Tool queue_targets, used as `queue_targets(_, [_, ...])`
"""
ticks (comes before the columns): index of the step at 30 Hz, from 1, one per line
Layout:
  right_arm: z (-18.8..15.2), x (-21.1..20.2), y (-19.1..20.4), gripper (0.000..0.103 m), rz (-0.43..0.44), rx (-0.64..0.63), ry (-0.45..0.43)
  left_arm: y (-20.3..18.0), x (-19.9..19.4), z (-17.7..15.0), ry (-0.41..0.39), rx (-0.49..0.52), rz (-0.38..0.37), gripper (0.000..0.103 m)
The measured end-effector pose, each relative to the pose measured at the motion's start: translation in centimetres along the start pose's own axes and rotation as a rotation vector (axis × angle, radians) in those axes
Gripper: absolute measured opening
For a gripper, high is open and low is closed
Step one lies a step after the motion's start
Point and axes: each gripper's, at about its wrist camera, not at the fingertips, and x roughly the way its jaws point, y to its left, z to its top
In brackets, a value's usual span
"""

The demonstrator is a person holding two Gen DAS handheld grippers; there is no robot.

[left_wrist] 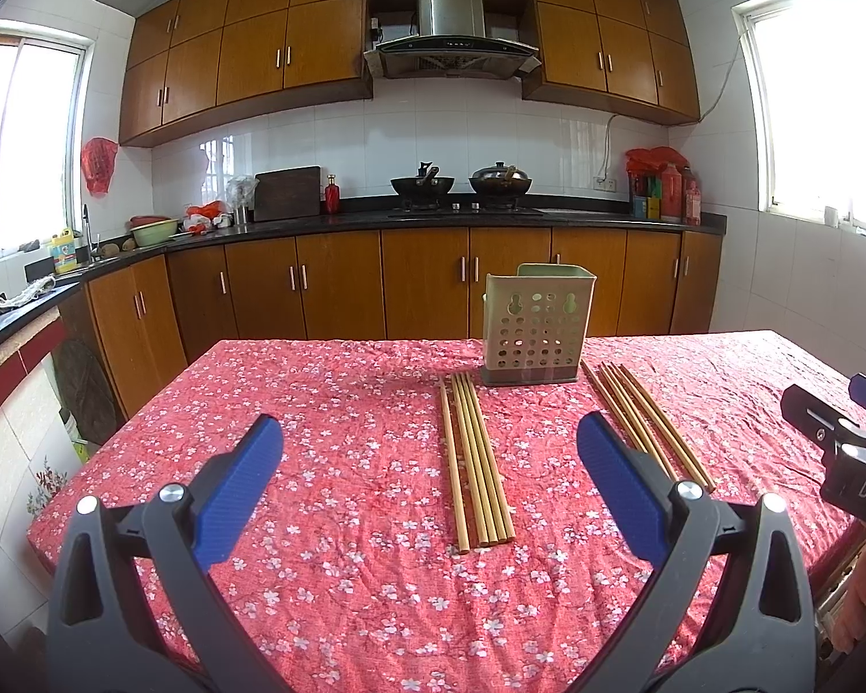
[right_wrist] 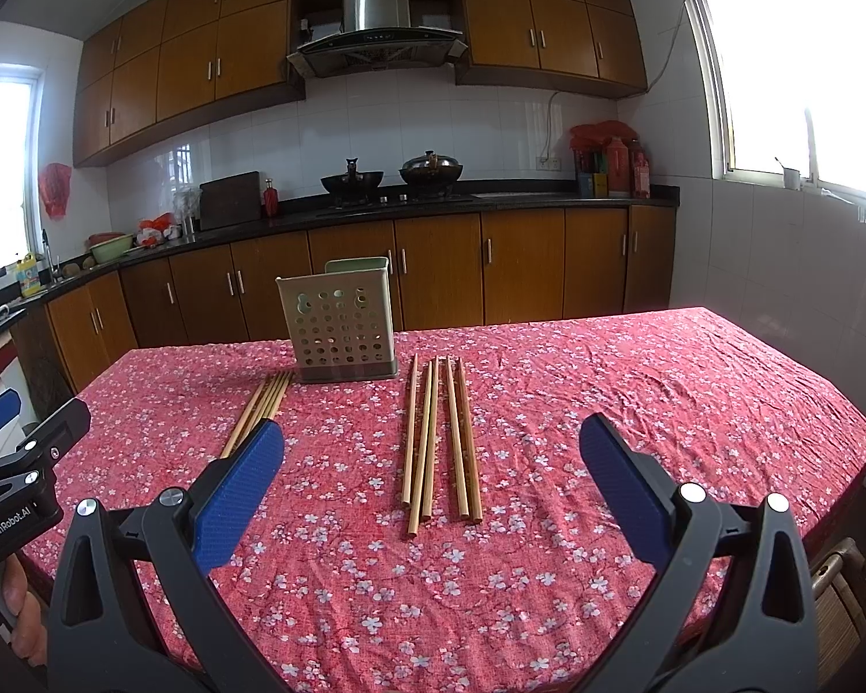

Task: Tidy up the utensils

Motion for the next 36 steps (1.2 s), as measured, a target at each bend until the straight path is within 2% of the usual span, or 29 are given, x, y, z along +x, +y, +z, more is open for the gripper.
queue_targets(15, [0.0,0.1,-0.2,0.101,-0.003,0.003,0.006,-0.4,0.3,-0.3,0.014,-0.006,-0.004,0.099])
queue_targets(18, [-0.3,1.1,-0.5,0.101,-0.01,0.013,0.04,-0.2,1.6,-0.6,0.069,-0.025,0.009,0.099])
queue_targets(21, [-0.8,3.4,-0.9,0.101,-0.017,0.037,0.11,0.5,4.1,-1.0,0.169,-0.038,0.063,0.099])
queue_targets(25, [-1.0,7.0,-2.7,0.101,-0.066,0.074,0.233,1.9,7.2,-1.1,0.278,-0.027,0.162,0.099])
queue_targets(27, [-1.1,8.8,-3.8,0.101,-0.086,0.093,0.288,2.8,8.3,-0.9,0.314,-0.03,0.17,0.099])
queue_targets(30, [-0.9,12.1,-5.0,0.091,-0.097,0.126,0.361,3.3,10.5,-0.9,0.381,-0.027,0.155,0.099])
queue_targets(32, [-0.8,13.9,-5.4,0.074,-0.09,0.143,0.405,3.7,11.9,-0.8,0.409,-0.032,0.141,0.099])
queue_targets(33, [-0.8,14.8,-5.5,0.07,-0.08,0.148,0.426,4.0,12.6,-0.8,0.425,-0.035,0.133,0.099])
queue_targets(35, [-0.9,16.7,-5.5,0.055,-0.067,0.148,0.467,3.8,14.0,-0.7,0.45,-0.043,0.104,0.099])
queue_targets(36, [-1.0,17.4,-5.4,0.051,-0.06,0.143,0.482,3.9,14.6,-0.6,0.459,-0.046,0.089,0.099])
